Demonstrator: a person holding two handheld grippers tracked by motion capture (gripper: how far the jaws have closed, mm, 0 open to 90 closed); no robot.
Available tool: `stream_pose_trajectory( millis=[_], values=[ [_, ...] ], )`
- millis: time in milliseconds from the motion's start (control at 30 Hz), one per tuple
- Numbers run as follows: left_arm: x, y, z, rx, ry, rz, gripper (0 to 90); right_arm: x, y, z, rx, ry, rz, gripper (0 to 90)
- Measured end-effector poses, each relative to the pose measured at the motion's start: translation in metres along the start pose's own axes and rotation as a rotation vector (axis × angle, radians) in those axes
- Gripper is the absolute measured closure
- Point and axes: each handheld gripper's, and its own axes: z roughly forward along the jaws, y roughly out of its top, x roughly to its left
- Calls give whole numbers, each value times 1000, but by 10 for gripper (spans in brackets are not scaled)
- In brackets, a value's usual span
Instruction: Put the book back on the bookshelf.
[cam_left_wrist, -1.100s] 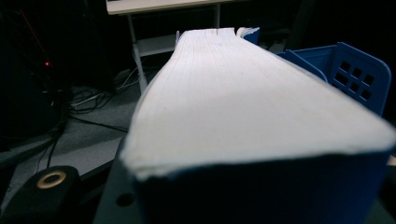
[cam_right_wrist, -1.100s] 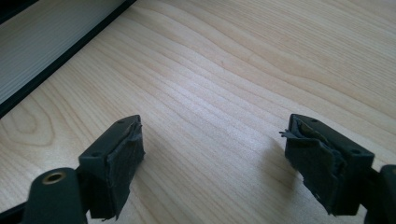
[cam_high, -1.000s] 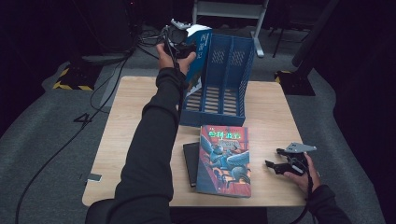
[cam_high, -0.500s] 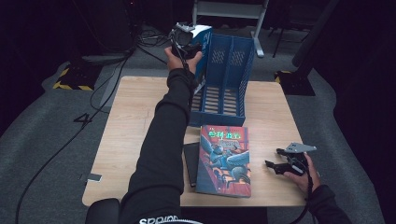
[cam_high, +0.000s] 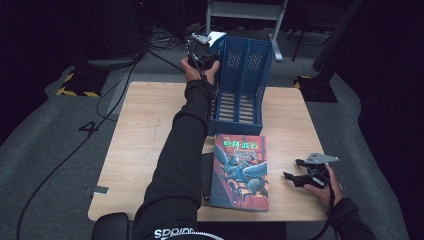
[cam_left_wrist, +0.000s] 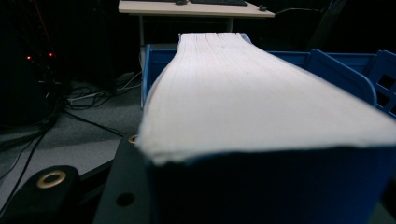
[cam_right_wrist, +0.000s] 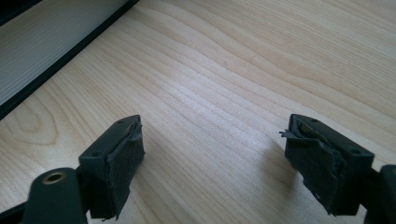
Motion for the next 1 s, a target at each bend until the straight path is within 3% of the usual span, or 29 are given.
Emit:
stream_pose_trajectory(
  millis=[67, 200, 367, 467, 500, 733, 1000],
  values=[
    [-1, -3, 0, -9, 7, -6, 605, 0, 0, 0, 0, 2, -2, 197],
    [-5, -9, -2, -16, 17, 20, 604, 1, 0, 0, 0, -1, -7, 198],
    [0, -19, -7, -23, 23, -17, 602, 0, 0, 0, -1, 1, -7, 198],
    [6, -26, -10, -16, 6, -38, 600, 0, 0, 0, -2, 2, -6, 197],
    [9, -34, -10, -12, -2, -63, 600, 0, 0, 0, -2, 2, -5, 197],
    [12, -51, -13, -7, -42, -31, 597, 0, 0, 1, -1, 1, -9, 197],
    [10, -55, -23, 14, -61, 6, 594, 1, 0, 0, 0, 0, -12, 197]
  ],
)
